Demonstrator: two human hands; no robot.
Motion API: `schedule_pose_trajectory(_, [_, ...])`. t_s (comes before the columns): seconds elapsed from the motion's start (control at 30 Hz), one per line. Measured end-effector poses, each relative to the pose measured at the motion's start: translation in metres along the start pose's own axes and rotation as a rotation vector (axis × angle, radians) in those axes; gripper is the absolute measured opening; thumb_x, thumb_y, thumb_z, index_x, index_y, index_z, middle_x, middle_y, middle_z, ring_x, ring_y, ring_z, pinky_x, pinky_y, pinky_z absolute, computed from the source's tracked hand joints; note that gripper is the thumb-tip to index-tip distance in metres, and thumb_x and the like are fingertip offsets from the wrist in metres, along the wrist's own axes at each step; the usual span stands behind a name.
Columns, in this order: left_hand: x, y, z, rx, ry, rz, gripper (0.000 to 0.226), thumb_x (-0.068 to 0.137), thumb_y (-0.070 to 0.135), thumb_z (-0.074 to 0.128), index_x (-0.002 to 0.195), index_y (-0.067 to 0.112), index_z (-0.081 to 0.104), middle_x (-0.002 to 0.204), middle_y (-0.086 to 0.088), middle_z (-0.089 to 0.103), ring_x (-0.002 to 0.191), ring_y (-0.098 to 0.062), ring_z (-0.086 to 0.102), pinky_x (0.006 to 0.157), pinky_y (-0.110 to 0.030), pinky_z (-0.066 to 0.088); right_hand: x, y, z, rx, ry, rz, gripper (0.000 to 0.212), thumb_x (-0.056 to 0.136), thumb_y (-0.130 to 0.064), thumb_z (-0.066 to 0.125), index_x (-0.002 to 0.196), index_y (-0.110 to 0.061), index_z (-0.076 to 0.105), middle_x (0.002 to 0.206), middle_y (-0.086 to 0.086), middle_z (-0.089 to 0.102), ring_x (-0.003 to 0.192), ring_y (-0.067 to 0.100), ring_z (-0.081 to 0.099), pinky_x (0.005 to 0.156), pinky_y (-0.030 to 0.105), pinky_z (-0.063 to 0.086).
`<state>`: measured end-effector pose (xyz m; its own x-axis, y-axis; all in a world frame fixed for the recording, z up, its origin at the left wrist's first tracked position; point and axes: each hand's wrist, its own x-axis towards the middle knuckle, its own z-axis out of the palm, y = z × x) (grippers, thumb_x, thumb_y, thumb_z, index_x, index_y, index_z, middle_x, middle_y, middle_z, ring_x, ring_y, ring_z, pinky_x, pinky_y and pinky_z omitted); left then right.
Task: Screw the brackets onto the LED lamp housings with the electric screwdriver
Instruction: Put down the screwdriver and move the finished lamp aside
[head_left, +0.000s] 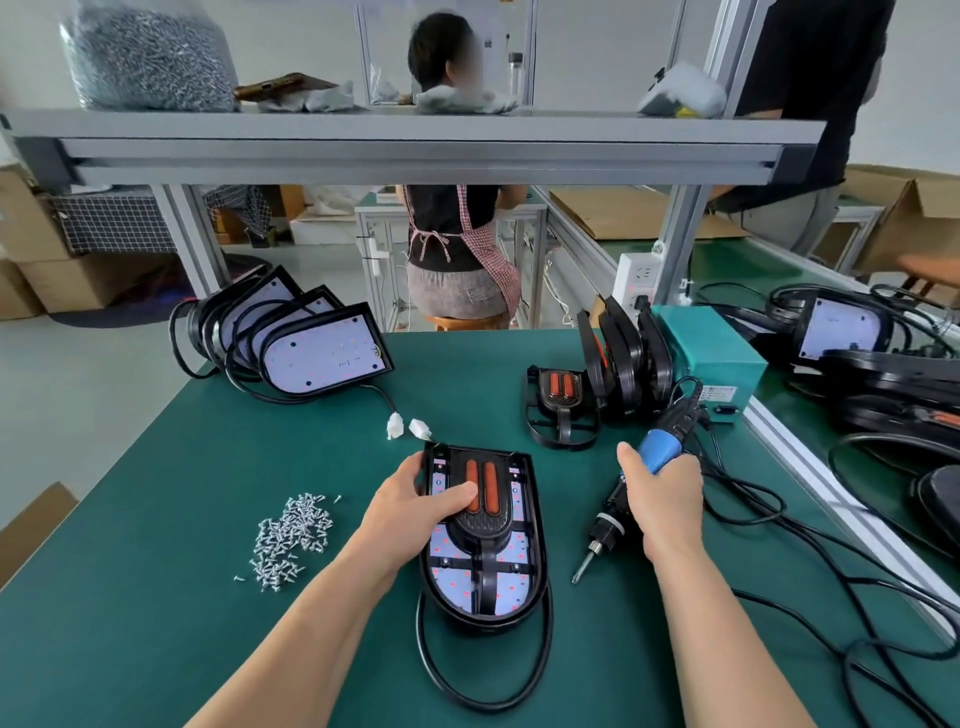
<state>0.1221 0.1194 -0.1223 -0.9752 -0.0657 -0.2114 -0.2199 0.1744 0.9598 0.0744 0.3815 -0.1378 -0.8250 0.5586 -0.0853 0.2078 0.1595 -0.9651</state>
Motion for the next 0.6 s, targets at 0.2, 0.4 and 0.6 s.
schedule_pose_trajectory(0.2, [-0.006,0.0,0.001,0.03,0.018,0.029,0.048,0.07,0.049,0.075,0.116,0.037,0.065,0.104,0.017,0.076,0.101,-0.009,0.072,0.102,-0.041,0.052,-0.001,0.0,-0.001,-0.189,0.075,-0.082,0.059,0.091,-0.022,0.072,0.133,0.005,0.041,0.137,0.019,0.033,0.117,0.041,0.047,0.096,0.048,0.049])
schedule_pose_trajectory(0.4, [-0.013,-0.008,-0.002,0.035,0.038,0.088,0.045,0.072,0.06,0.065,0.115,0.047,0.065,0.11,0.02,0.074,0.107,-0.005,0.068,0.106,-0.041,0.048,-0.021,-0.008,0.003,-0.337,0.104,-0.355,0.071,0.09,-0.01,0.073,0.15,-0.001,0.036,0.15,0.013,0.03,0.141,0.03,0.03,0.118,0.043,0.032])
schedule_pose_trajectory(0.6, [-0.015,-0.012,-0.001,0.039,0.109,0.15,0.043,0.073,0.059,0.064,0.113,0.044,0.067,0.107,0.021,0.074,0.102,-0.002,0.069,0.102,-0.04,0.051,-0.061,-0.017,0.027,-0.327,-0.21,-0.677,0.026,0.104,-0.035,0.047,0.083,-0.024,0.058,0.082,-0.009,0.056,0.079,0.018,0.054,0.078,0.036,0.043])
